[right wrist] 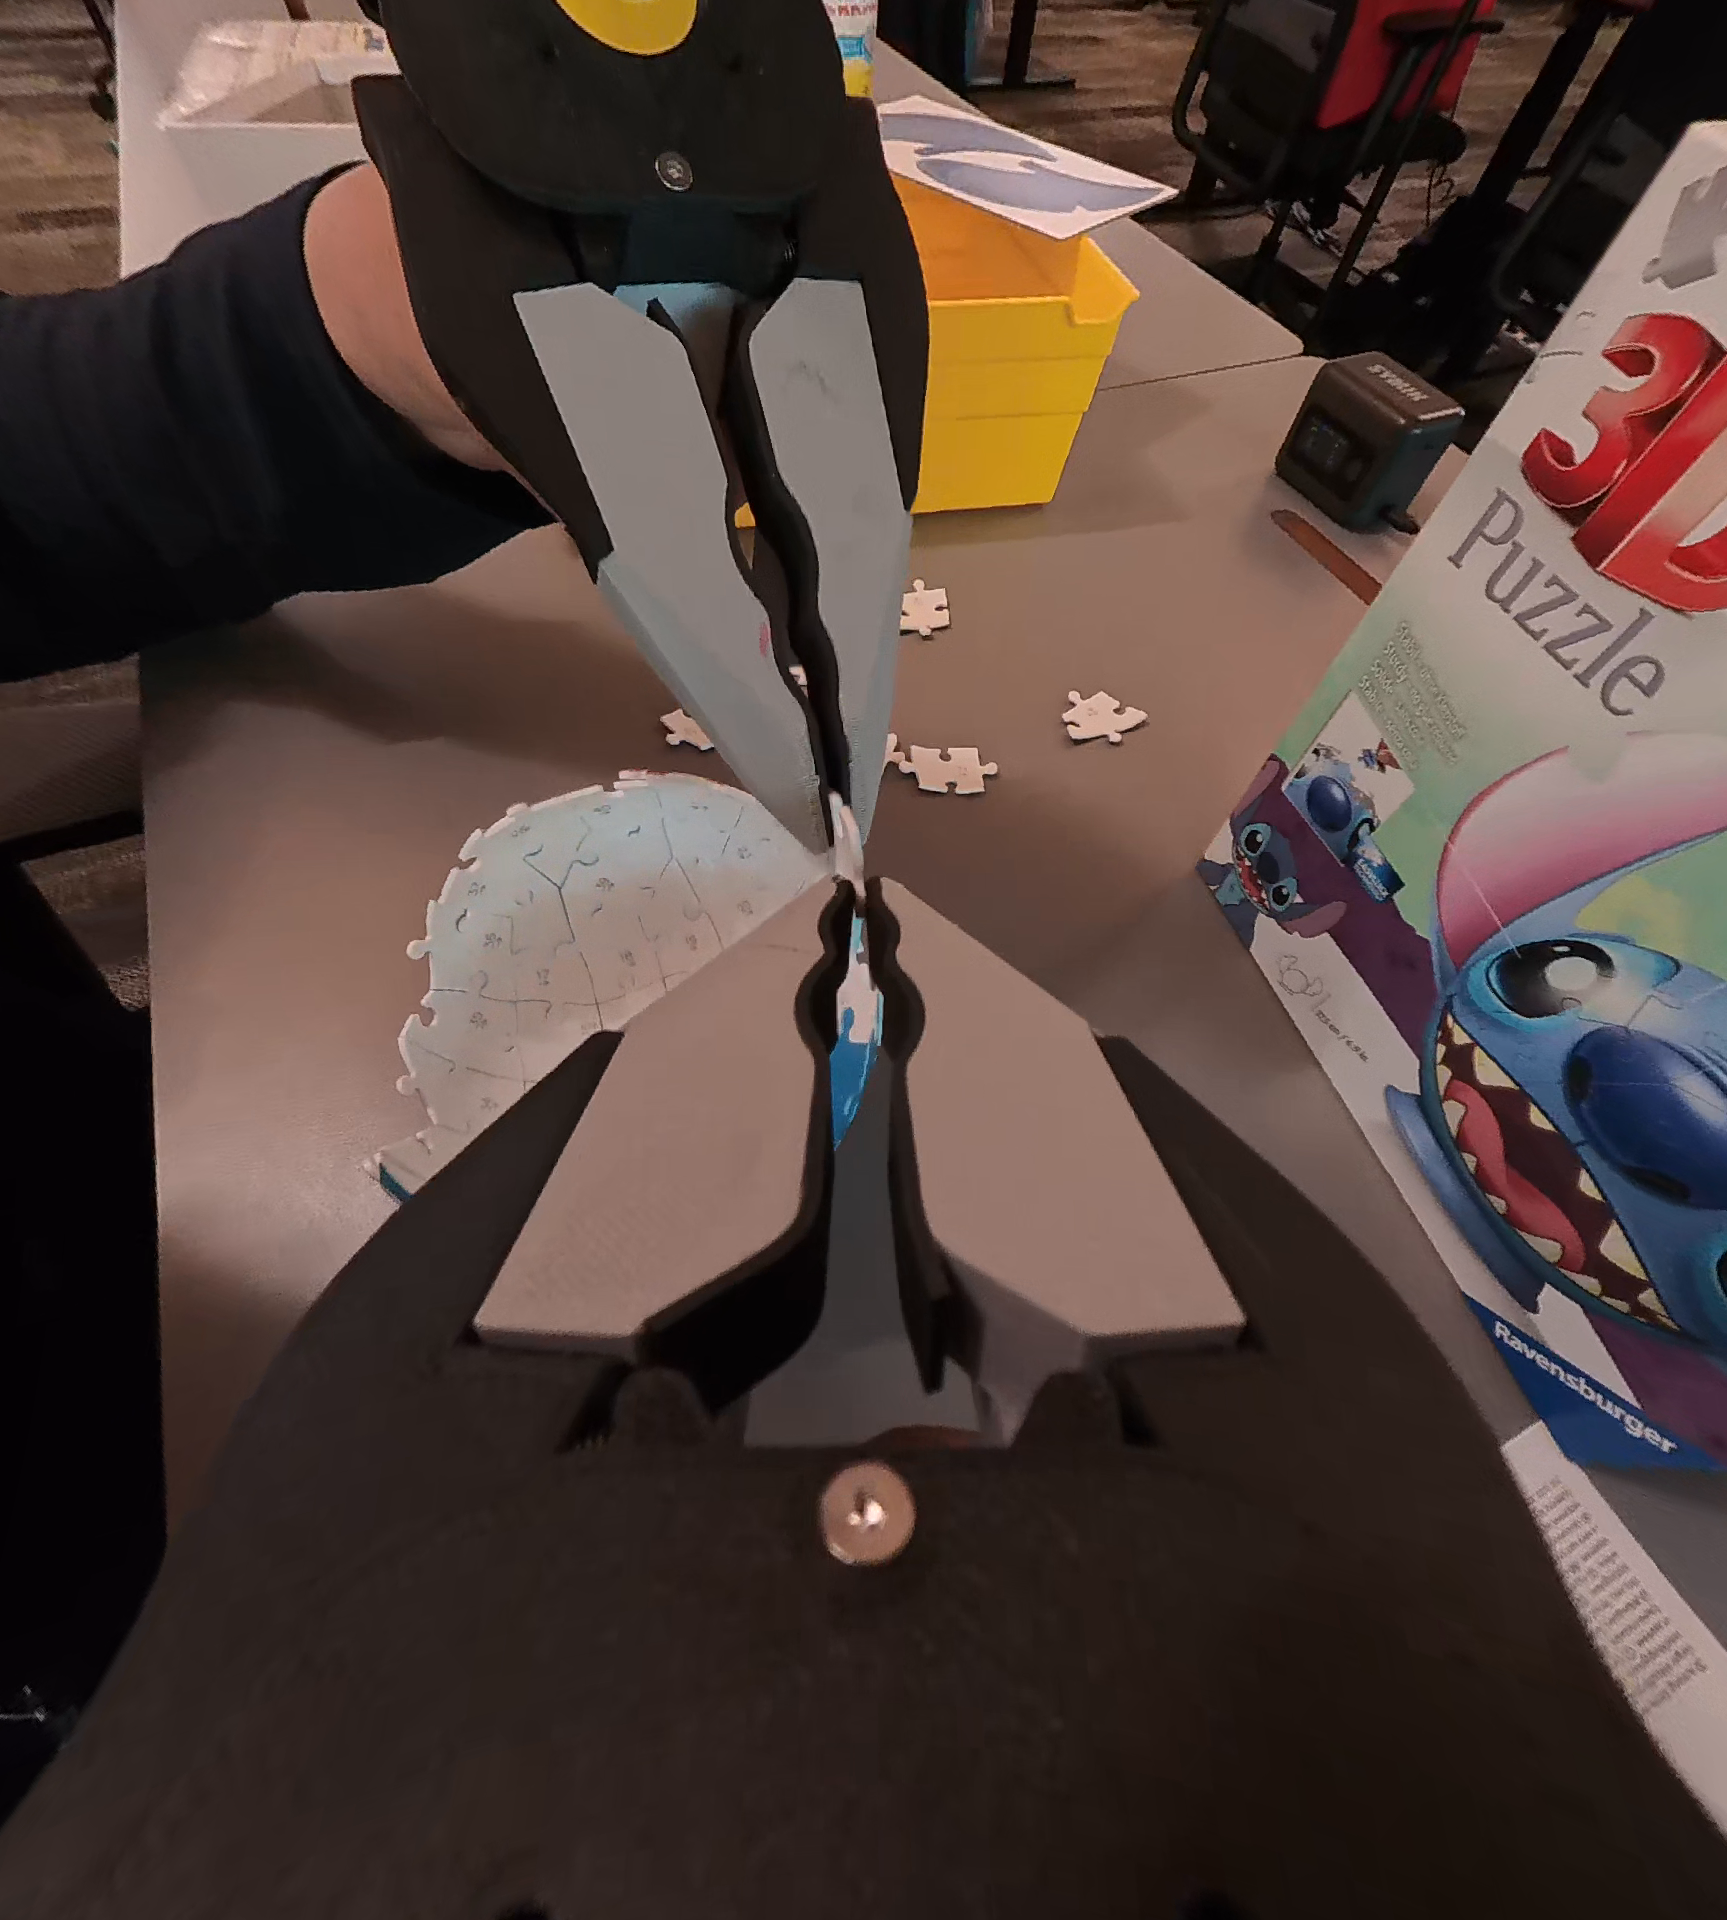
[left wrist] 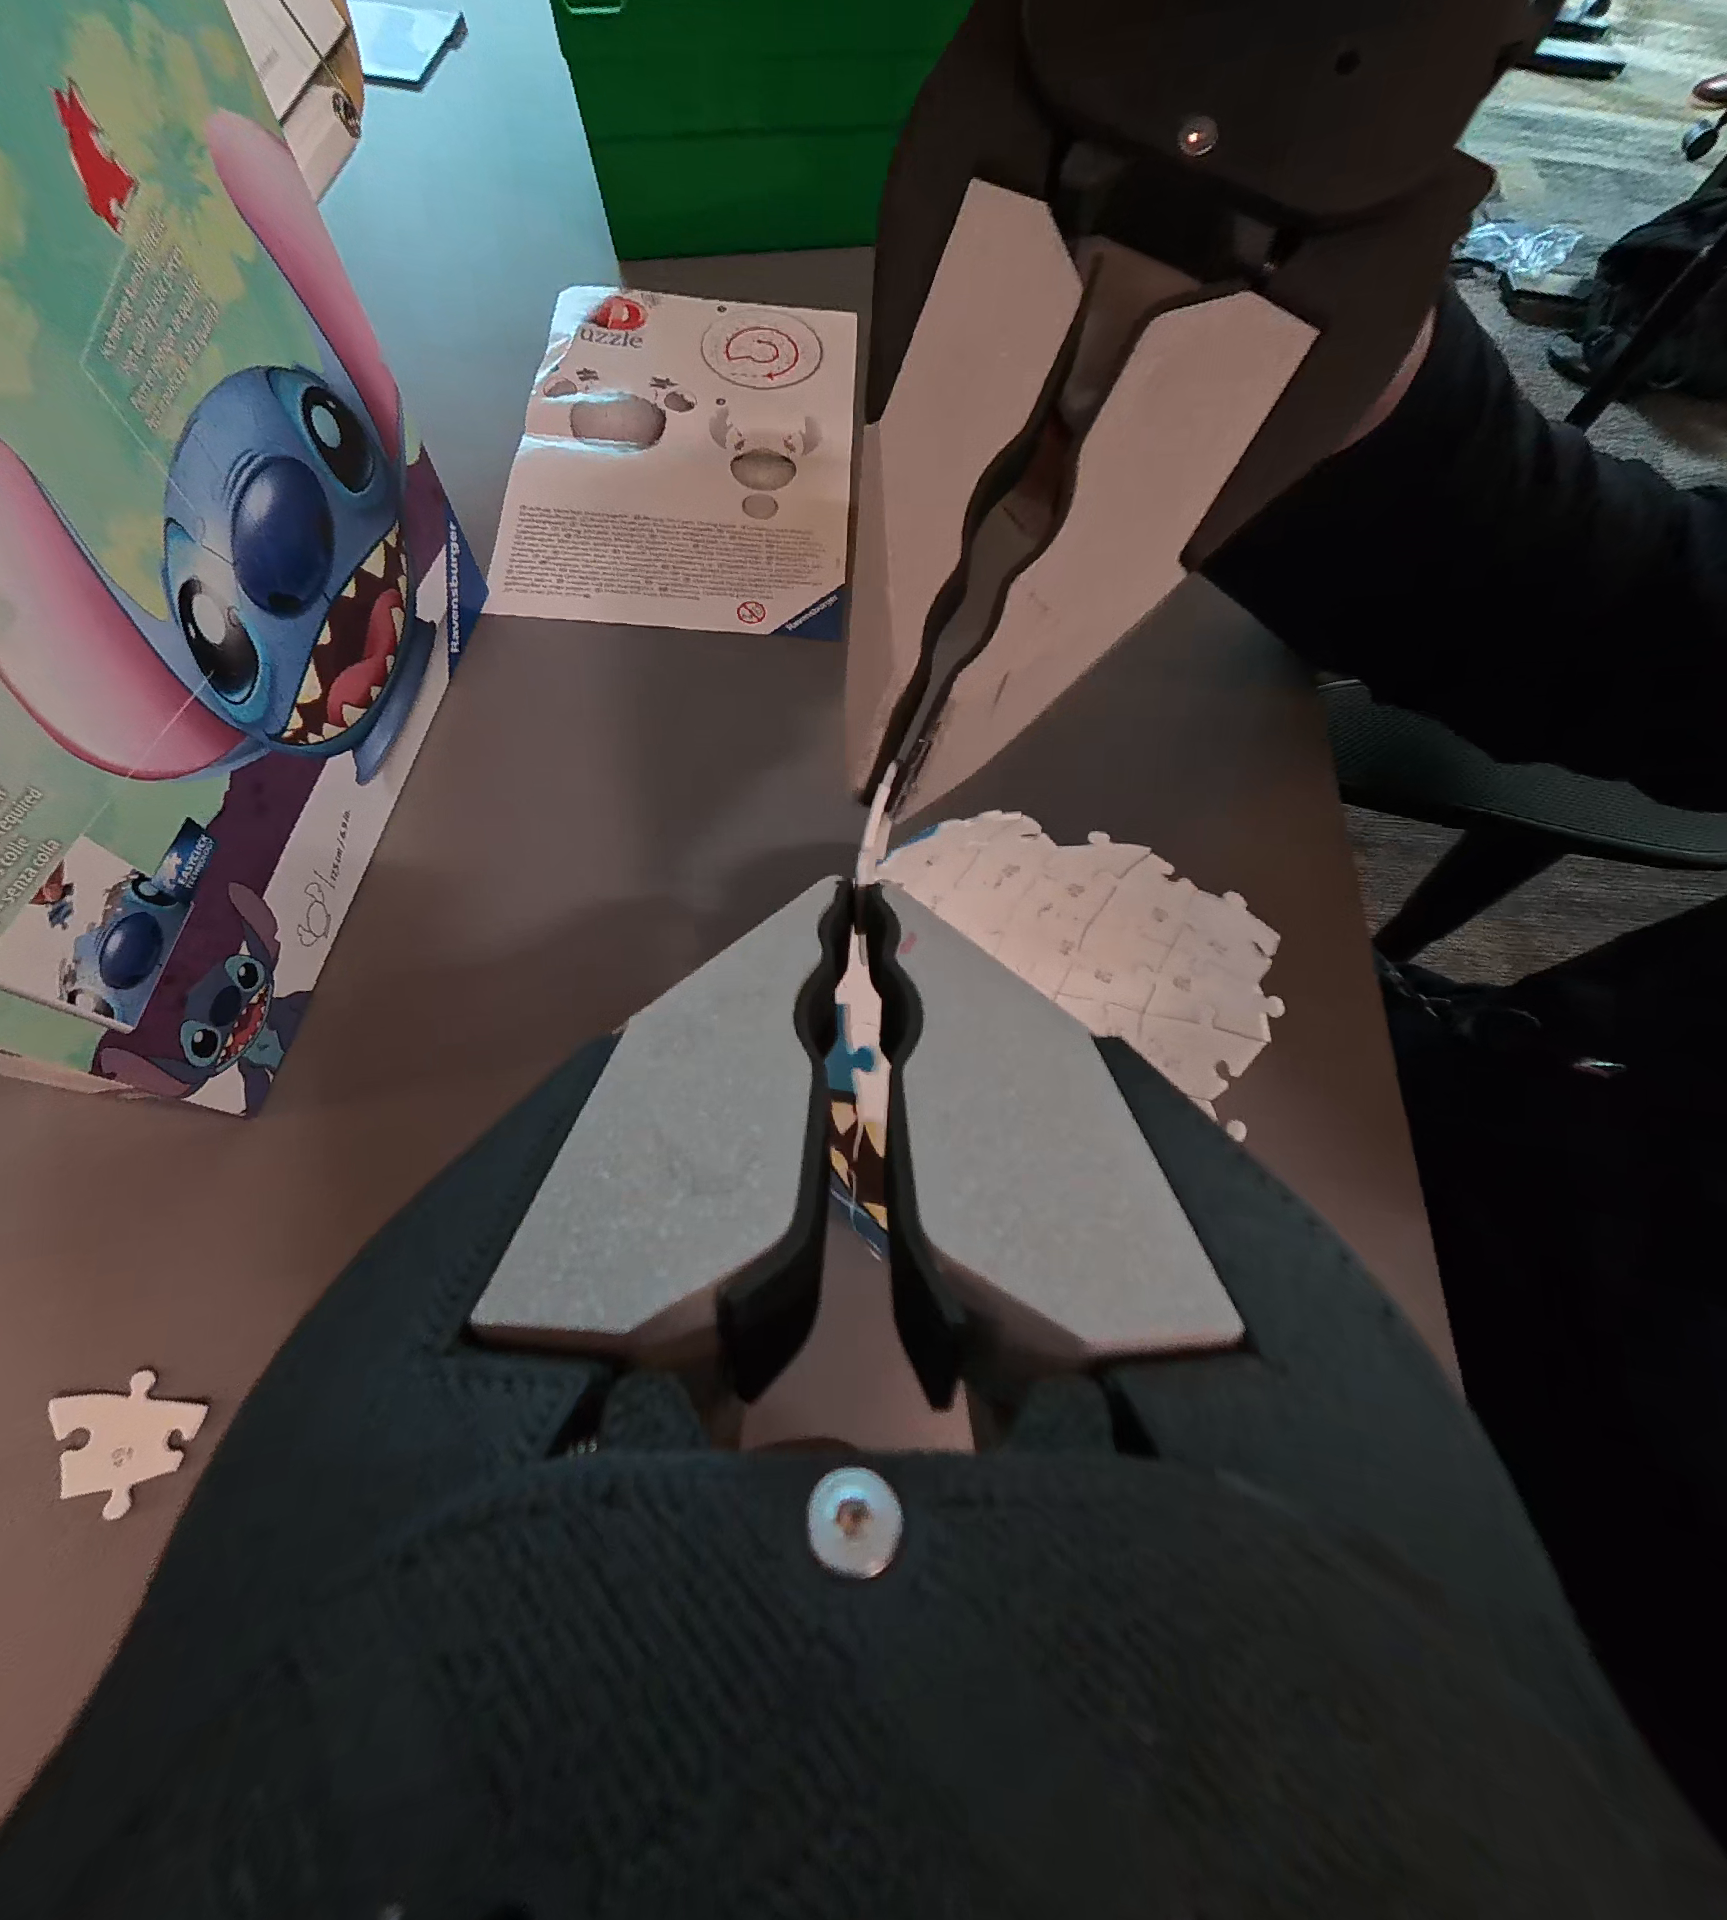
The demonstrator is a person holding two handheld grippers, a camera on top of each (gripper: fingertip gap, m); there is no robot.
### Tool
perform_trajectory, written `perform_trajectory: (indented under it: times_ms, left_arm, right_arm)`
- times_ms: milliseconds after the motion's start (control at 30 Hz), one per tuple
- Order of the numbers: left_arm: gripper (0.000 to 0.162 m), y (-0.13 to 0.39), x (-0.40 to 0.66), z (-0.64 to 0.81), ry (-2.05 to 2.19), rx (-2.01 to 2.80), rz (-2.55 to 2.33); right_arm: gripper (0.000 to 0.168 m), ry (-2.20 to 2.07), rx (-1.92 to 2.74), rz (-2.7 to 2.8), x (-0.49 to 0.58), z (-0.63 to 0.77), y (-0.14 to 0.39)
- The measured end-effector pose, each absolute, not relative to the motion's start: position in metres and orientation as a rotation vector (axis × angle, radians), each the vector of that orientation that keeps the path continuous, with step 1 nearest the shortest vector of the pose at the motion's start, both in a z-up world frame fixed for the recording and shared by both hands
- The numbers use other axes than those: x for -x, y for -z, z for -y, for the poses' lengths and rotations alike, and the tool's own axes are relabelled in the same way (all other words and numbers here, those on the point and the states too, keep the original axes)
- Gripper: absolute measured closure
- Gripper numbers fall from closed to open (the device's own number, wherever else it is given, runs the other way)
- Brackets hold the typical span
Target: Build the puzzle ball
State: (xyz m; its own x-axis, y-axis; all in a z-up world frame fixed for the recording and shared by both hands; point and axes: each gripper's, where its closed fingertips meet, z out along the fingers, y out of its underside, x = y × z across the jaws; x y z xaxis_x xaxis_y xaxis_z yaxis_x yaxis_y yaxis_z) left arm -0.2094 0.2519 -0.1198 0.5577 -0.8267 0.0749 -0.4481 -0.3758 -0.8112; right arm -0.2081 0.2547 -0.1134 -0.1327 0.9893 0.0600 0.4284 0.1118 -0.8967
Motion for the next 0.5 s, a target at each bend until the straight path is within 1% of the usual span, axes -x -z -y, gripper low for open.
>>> perform_trajectory:
  times_ms: [167, 433, 467, 500]
  left_arm:
    - [0.162, 0.124, 0.209, -0.248, 0.642, 2.037, -1.039]
    - [0.161, 0.135, 0.210, -0.245, 0.578, 2.089, -1.092]
    - [0.159, 0.136, 0.210, -0.243, 0.590, 2.097, -1.100]
    - [0.152, 0.136, 0.209, -0.240, 0.616, 2.101, -1.106]
  right_arm:
    - [0.168, -1.002, 1.410, 1.682, 0.209, -0.251, 0.114]
    - [0.168, -0.867, 1.411, 1.755, 0.212, -0.245, 0.119]
    - [0.168, -0.862, 1.413, 1.758, 0.212, -0.244, 0.120]
    - [0.168, -0.850, 1.412, 1.757, 0.212, -0.244, 0.121]
